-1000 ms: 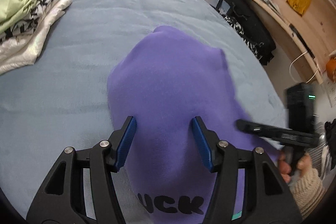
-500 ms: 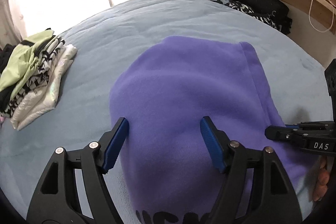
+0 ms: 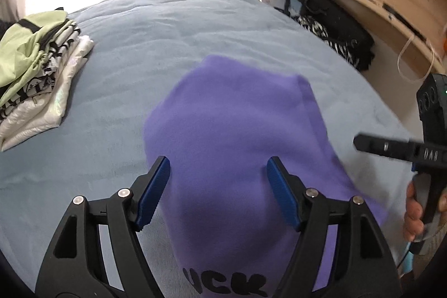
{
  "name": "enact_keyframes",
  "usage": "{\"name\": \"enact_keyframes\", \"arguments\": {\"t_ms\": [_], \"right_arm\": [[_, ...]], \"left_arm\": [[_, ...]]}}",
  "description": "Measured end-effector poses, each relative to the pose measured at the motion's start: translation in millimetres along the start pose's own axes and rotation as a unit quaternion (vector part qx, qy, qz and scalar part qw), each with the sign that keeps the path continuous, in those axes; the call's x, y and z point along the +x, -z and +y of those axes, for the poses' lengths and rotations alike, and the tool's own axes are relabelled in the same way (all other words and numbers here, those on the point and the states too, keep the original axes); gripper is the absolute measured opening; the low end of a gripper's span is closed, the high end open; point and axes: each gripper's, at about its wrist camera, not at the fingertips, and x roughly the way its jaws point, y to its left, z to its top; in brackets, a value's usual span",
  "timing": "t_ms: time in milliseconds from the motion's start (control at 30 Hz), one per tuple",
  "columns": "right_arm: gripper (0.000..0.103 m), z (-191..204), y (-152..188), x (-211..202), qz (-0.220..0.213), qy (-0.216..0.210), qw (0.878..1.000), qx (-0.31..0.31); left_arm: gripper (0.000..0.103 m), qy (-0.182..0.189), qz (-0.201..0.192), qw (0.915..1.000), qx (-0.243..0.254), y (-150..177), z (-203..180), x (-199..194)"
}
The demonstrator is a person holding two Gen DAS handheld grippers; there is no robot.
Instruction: Fold large clothes
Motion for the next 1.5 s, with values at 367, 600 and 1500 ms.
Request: {"name": "enact_keyframes", "arguments": {"t_ms": [367,600,1500], "right_arm": [[0.031,11.3,-55.3,113.7,0.077,-0.016,0.996,0.029],[0.026,-1.0,-45.7,130.0,0.05,0.046,0.998,0.003],[0.1,-12.5,10.3,24.6,0.15,-0.049,0.987,-0.013]], "left_arm": [[0.075,-0.015,0.016,0.9983,-0.054,-20.3,15.5,40.0],[0.103,-0.065,0.039,0.997,-0.017,-12.5,-8.5,82.8],[0.102,0.123,0.111,0.9791,-0.117,50.7,40.3,-6.3]]}}
